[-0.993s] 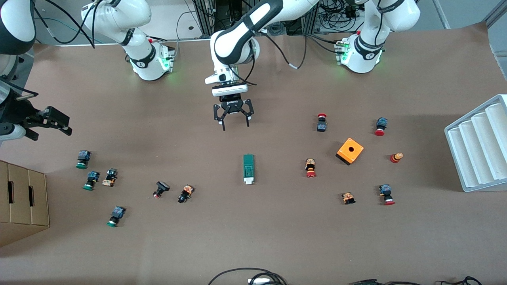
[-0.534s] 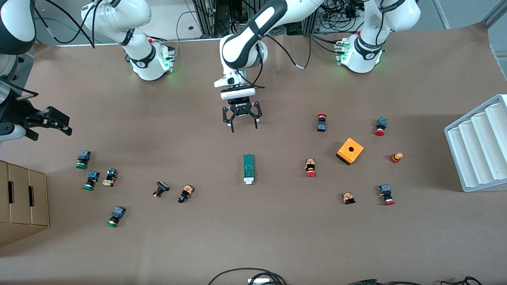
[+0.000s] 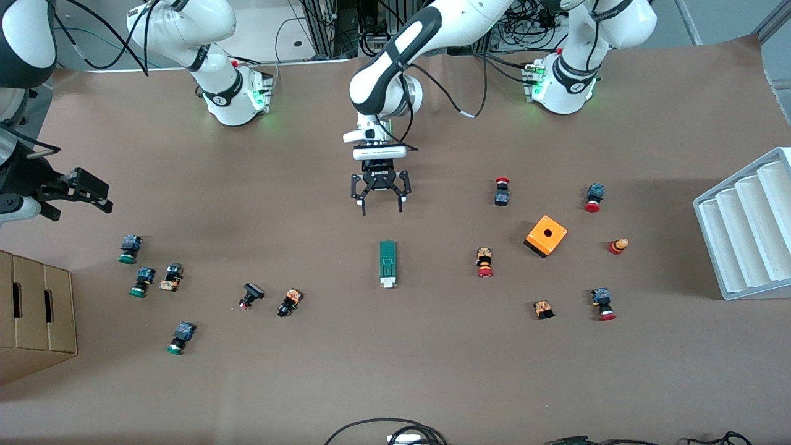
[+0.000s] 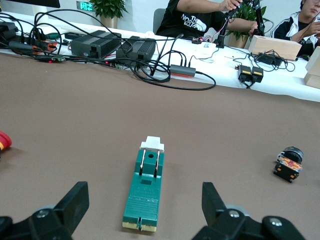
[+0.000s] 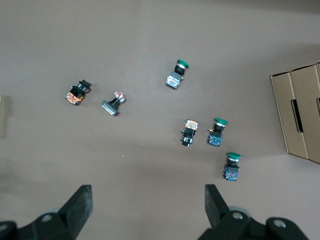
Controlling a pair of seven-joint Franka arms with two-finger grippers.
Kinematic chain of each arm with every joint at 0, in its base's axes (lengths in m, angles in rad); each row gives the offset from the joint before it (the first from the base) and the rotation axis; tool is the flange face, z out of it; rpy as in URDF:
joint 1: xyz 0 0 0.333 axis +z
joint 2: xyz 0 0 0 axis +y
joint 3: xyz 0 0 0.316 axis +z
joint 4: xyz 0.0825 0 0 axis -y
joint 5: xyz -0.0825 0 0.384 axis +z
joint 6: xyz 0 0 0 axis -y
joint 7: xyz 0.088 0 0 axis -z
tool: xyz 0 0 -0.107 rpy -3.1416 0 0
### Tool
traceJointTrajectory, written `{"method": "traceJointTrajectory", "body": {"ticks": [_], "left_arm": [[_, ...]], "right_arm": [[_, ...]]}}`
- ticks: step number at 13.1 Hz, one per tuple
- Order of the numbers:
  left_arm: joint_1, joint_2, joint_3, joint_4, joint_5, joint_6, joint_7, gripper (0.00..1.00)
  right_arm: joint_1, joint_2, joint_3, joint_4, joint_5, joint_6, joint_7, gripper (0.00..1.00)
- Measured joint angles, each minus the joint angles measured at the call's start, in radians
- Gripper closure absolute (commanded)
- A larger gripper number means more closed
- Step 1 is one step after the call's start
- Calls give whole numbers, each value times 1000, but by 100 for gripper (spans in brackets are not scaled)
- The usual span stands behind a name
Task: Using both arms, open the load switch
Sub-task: 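Lower the open left gripper over the green load switch body, then close the left gripper on the switch body while the right gripper rises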
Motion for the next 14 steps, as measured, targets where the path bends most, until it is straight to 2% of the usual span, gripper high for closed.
{"method": "traceJointTrajectory", "body": {"ticks": [7,14], "left_arm": [[-3,74,-1,1,88,-99,-108,0],[-3,183,-1,58,158,-109,-117,0]], "right_arm": [[1,5,3,0,0,-1,0,0],[1,20,5,0,0,-1,-1,0]]}}
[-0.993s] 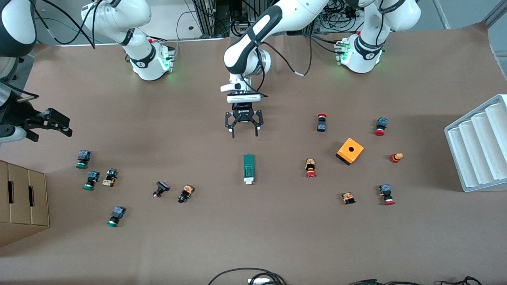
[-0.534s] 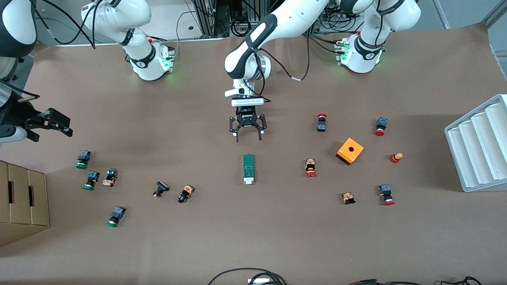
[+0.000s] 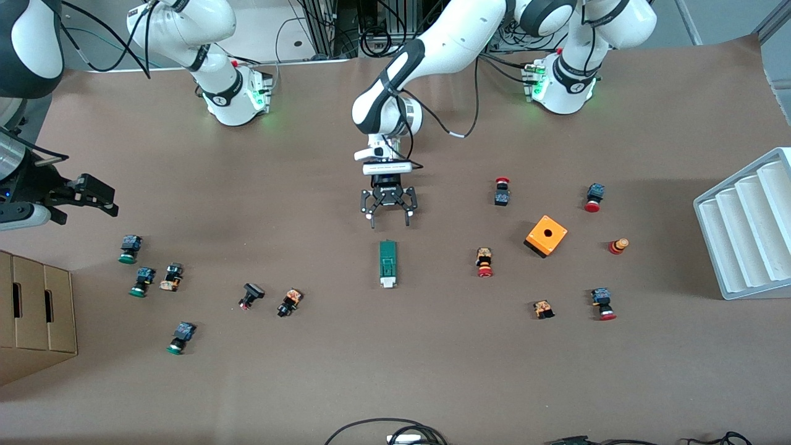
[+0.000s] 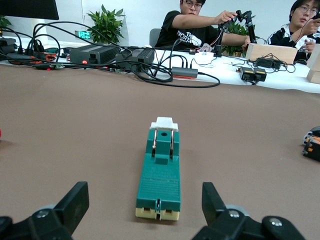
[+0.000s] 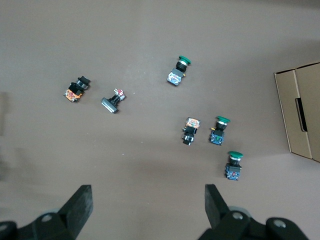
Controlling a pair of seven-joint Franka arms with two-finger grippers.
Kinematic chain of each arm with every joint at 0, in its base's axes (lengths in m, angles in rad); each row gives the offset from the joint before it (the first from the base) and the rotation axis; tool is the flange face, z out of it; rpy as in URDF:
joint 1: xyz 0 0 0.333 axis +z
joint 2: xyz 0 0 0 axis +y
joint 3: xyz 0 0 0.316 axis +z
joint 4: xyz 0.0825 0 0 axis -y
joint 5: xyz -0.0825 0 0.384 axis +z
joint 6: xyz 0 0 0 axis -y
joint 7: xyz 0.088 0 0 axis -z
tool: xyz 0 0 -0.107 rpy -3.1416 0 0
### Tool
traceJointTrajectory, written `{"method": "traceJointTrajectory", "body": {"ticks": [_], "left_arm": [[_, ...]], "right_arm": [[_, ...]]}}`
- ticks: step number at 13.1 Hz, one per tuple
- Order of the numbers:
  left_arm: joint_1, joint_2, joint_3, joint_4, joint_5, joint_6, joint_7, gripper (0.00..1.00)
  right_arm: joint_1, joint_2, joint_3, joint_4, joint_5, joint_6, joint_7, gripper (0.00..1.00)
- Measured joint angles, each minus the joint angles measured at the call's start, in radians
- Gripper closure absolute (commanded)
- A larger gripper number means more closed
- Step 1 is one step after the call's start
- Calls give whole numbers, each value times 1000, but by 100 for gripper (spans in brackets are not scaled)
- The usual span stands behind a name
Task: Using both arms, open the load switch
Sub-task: 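Close the left gripper on the switch body while the right gripper rises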
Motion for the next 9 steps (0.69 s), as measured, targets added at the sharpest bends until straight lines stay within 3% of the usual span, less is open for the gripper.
{"method": "traceJointTrajectory", "body": {"ticks": [9], "left_arm": [[2,91,38,84,34,-4,-1,0]], "right_arm": [[2,4,16,0,0,0,1,0]]}}
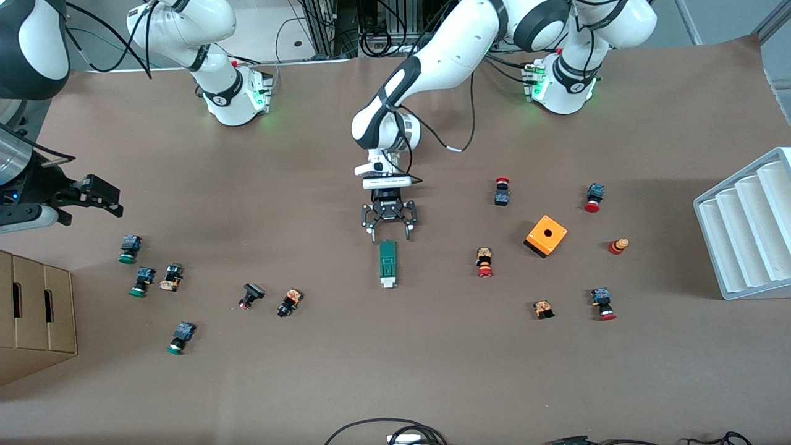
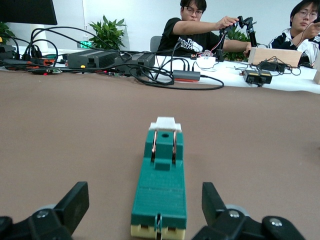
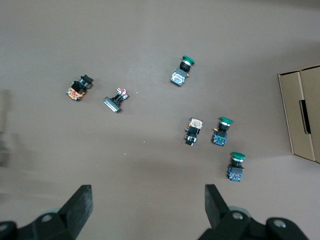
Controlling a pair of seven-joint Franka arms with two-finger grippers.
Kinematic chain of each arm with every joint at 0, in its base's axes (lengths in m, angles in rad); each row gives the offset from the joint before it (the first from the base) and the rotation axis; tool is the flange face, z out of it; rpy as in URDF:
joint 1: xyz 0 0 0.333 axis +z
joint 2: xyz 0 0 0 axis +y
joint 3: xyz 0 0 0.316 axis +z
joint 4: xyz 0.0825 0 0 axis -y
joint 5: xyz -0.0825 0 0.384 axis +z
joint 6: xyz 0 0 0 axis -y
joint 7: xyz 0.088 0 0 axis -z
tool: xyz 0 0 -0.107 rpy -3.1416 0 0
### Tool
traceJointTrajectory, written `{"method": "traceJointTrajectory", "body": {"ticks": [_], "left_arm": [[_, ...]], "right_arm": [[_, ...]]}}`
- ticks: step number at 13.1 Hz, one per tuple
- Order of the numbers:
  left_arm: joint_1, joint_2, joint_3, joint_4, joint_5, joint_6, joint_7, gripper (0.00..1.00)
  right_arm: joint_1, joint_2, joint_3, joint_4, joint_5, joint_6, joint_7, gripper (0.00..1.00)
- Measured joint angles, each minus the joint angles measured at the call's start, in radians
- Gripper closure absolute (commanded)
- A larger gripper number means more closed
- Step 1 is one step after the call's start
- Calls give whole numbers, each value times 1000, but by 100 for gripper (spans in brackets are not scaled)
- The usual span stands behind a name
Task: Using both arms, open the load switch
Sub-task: 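Close the left gripper on the switch body while the right gripper rises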
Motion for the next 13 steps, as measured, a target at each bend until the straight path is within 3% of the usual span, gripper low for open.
{"method": "traceJointTrajectory", "body": {"ticks": [13], "left_arm": [[0,82,0,94,0,0,0,0]], "right_arm": [[3,23,34,0,0,-5,1,0]]}}
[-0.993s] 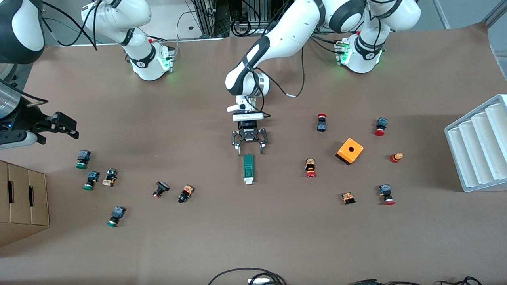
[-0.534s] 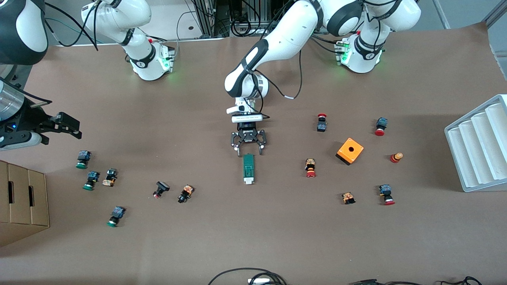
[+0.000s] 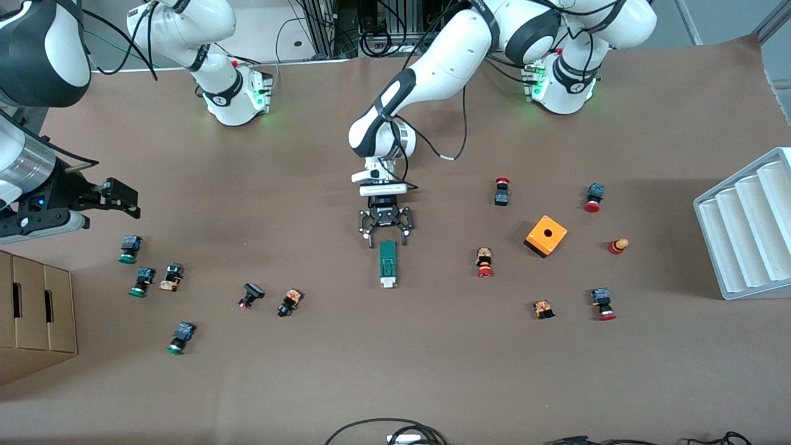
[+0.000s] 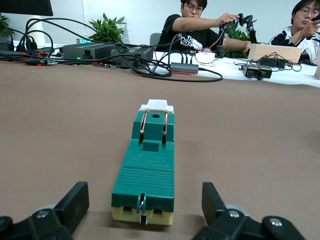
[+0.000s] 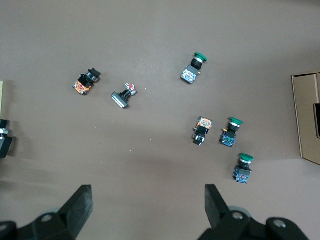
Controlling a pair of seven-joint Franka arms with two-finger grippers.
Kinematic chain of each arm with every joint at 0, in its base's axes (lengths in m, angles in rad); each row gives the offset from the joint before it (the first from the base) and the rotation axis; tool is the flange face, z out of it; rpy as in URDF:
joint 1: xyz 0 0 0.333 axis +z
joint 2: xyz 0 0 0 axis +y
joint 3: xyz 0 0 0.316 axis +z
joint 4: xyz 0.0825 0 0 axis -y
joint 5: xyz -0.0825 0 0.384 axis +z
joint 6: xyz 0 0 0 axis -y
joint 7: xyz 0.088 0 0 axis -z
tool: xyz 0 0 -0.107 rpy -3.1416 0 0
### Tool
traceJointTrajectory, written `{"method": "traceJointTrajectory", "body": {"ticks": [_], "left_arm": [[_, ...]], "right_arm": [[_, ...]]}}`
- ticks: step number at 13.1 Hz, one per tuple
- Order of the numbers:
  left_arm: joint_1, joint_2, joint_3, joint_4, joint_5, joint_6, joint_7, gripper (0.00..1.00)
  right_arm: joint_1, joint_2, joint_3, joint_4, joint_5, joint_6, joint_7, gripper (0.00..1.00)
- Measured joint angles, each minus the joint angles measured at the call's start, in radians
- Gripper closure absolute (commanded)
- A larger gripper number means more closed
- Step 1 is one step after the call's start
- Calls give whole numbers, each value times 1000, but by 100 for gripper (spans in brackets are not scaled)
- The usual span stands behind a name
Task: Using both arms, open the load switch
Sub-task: 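Close the left gripper on the switch body while the right gripper rises, then move the right gripper over the switch's white lever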
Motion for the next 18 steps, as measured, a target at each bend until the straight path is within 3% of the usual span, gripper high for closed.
{"method": "traceJointTrajectory", "body": {"ticks": [12,14,18], "left_arm": [[5,0,1,3,0,0,0,1],[5,1,1,3,0,0,0,1],[5,8,1,4,0,0,0,12]], "right_arm": [[34,24,12,12,1,2,30,0],[85,84,13,54,2,6,143,0],[229,243,17,161,8,12,505,0]]}}
